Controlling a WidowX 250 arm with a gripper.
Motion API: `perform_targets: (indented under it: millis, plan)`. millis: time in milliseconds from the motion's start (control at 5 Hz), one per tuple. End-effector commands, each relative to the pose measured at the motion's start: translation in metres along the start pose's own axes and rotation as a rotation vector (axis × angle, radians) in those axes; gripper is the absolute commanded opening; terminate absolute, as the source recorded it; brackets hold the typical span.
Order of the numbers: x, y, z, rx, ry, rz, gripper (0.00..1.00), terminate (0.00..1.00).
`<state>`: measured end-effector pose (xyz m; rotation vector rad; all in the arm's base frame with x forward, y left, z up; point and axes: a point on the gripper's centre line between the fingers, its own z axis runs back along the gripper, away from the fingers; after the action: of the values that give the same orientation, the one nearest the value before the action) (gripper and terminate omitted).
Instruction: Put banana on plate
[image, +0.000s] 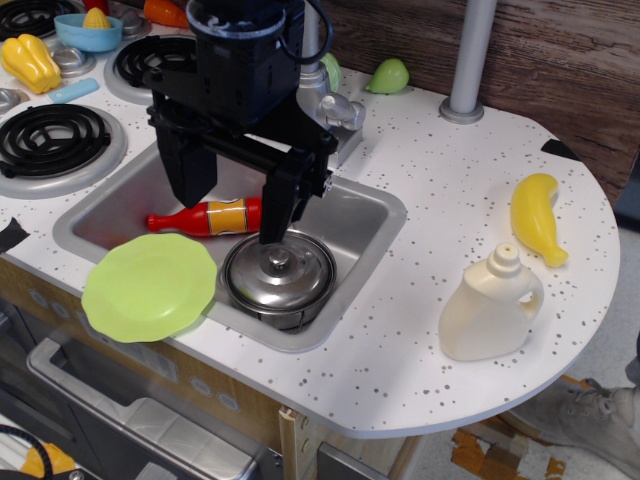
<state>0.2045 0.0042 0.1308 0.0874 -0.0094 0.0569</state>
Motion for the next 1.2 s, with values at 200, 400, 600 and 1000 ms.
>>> perform_targets:
  millis: [200, 400, 600, 1000]
  plan:
    - [0.027, -0.019, 0.011, -0.018, -0.034, 0.018, 1.0, 0.0]
    - [0.058, -0.035, 0.031, -0.029, -0.05, 0.059, 1.0, 0.0]
    - [0.093, -0.055, 0.047, -0.027, -0.049, 0.1, 1.0, 0.0]
    - [0.149, -0.116, 0.049, -0.068, -0.03, 0.169, 1.0, 0.0]
